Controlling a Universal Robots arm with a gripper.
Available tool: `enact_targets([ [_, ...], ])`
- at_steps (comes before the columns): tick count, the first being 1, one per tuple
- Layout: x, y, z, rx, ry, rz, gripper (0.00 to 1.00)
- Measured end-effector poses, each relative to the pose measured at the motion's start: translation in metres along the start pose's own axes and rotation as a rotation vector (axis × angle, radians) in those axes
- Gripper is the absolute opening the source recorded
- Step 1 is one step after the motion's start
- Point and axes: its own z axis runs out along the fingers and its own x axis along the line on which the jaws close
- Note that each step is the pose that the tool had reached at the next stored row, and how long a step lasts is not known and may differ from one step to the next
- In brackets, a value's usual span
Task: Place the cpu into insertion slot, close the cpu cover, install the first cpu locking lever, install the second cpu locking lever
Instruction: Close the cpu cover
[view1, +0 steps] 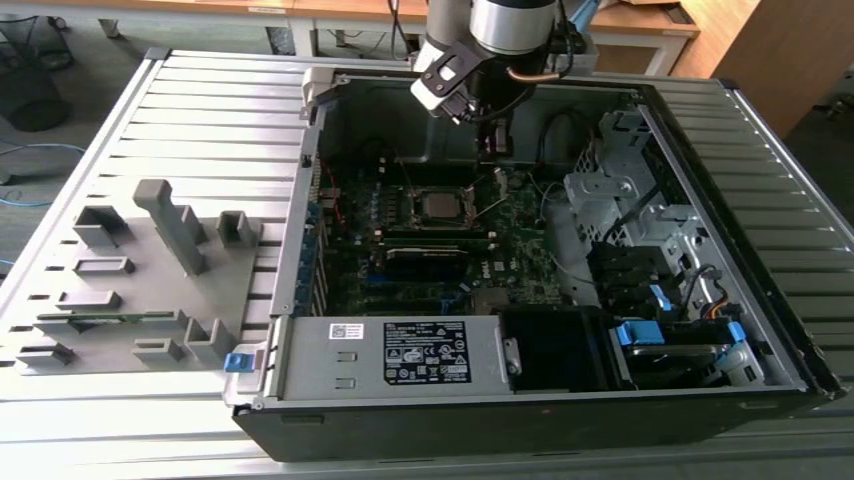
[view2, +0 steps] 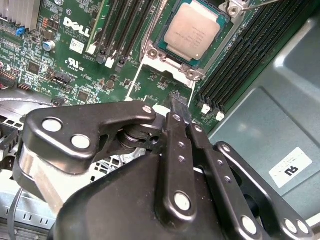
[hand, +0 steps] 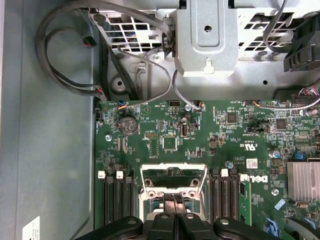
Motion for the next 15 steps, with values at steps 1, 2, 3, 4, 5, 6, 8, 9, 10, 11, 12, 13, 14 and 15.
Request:
enact_targets([
  [1,0.0,0.0,0.0,0.0,0.0,0.0,0.11],
  [2,0.0,0.0002,0.0,0.0,0.0,0.0,0.11],
  [3,0.0,0.0005,0.0,0.0,0.0,0.0,0.11],
  [4,0.0,0.0006,0.0,0.0,0.0,0.0,0.11],
  [5,0.0,0.0006,0.0,0.0,0.0,0.0,0.11],
  [6,0.0,0.0007,0.0,0.0,0.0,0.0,0.11],
  [8,0.0,0.0007,0.0,0.0,0.0,0.0,0.11],
  [9,0.0,0.0007,0.0,0.0,-0.0001,0.0,0.11],
  [10,0.0,0.0007,0.0,0.0,-0.0001,0.0,0.11],
  [11,0.0,0.0007,0.0,0.0,0.0,0.0,0.11],
  [12,0.0,0.0009,0.0001,0.0,0.0,0.0,0.11],
  [13,0.0,0.0012,0.0001,0.0,0.0,0.0,0.11],
  [14,0.0,0.0016,0.0001,0.0,0.0,0.0,0.11],
  [15,0.0001,0.0022,0.0001,0.0,0.0,0.0,0.11],
])
